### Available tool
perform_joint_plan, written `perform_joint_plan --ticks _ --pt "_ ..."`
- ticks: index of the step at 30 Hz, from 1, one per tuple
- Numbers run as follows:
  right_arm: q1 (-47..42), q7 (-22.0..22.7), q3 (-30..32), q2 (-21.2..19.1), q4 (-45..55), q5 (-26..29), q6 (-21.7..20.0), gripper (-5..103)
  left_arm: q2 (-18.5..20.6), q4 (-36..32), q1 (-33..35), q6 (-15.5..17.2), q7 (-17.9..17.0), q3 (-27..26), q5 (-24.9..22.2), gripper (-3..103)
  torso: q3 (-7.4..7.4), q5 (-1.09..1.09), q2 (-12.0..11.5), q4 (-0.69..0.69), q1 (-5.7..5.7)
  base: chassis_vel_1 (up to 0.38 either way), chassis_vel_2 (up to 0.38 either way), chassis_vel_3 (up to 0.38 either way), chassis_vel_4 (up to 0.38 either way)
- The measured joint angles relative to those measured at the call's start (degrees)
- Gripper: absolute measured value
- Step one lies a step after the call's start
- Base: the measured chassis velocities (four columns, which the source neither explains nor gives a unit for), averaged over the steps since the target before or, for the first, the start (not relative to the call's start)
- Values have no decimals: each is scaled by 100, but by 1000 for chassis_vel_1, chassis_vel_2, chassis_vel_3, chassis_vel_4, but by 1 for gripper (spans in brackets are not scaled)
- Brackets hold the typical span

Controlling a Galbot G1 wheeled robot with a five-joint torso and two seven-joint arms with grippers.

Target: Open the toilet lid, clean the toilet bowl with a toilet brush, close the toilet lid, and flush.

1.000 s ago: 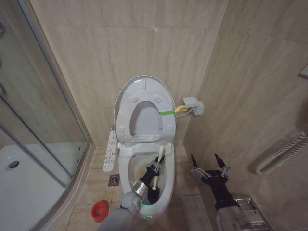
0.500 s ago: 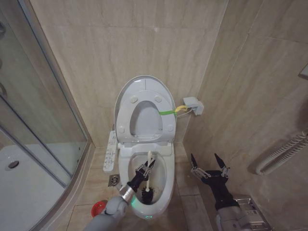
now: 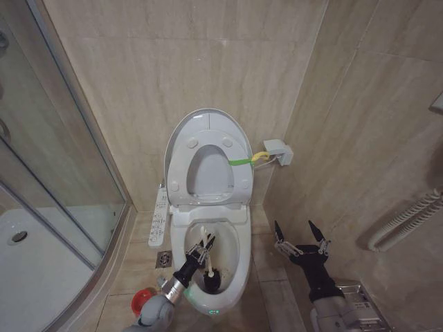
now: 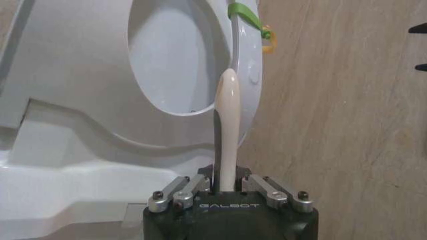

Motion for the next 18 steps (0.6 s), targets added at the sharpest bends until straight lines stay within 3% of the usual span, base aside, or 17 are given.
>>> perform_joint_plan --ticks 18 --pt "0 0 0 0 0 0 0 100 262 -606 947 -14 -19 -544 77 20 1 0 0 1 0 0 0 0 0"
